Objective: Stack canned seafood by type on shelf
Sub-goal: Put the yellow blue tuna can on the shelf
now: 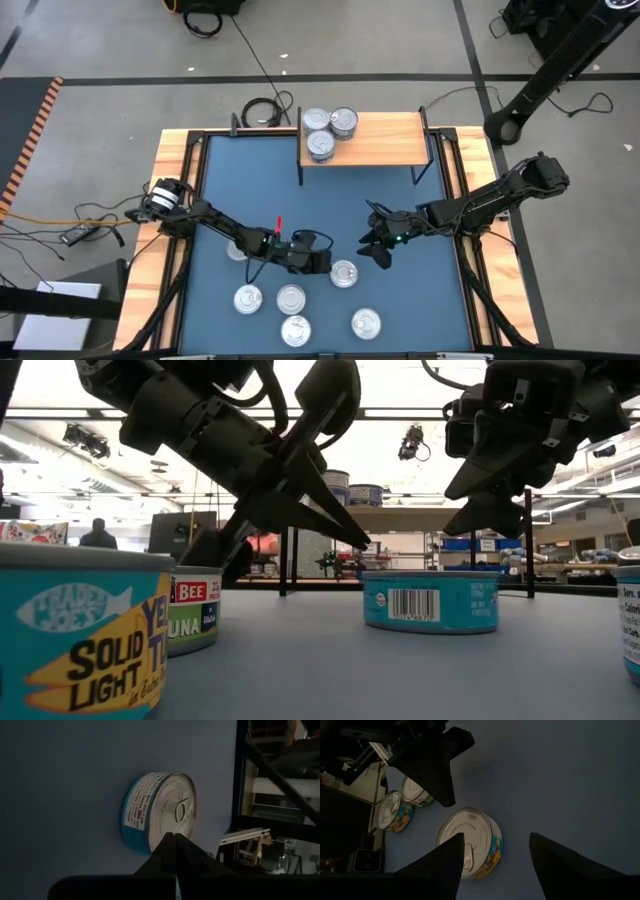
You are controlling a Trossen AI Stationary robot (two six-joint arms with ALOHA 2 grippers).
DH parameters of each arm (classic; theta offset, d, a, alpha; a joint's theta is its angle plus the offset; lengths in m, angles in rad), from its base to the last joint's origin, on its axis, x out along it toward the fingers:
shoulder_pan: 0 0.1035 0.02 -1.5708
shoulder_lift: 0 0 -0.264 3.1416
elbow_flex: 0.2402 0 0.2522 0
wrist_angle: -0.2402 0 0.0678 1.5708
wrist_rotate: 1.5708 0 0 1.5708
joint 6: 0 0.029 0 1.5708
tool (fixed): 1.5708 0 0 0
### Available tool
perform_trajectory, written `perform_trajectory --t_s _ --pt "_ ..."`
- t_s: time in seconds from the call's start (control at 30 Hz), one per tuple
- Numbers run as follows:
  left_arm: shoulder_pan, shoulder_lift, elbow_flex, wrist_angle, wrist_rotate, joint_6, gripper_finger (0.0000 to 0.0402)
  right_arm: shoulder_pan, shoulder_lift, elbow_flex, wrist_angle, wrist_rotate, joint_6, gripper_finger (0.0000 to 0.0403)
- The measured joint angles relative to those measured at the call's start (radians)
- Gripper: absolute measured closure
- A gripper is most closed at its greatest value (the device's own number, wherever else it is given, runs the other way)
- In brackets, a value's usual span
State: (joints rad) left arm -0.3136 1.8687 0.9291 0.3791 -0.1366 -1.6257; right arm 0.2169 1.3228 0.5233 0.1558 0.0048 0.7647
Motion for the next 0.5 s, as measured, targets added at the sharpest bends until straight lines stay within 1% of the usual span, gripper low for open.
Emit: perform_trajectory --t_s 0.2,0.3,0.43,0.5 --pt "-0.001 0.002 0.0 -0.004 0.002 -0.001 0.0402 0.0 0.0 0.0 -0.001 0.002 0.0 0.0174" --pt "-0.001 0.021 -0.001 0.001 0.021 0.001 0.0402 0.0 0.0 0.0 -0.002 0.002 -0.005 0.0176" --pt "-0.001 0.037 -0.002 0.059 0.027 0.021 0.0402 0.0 0.0 0.0 -0.007 0.002 -0.006 0.0176" --pt "-0.001 0.037 -0.002 0.054 0.024 0.022 0.0402 0.0 0.0 0.0 -0.014 0.003 -0.006 0.0176"
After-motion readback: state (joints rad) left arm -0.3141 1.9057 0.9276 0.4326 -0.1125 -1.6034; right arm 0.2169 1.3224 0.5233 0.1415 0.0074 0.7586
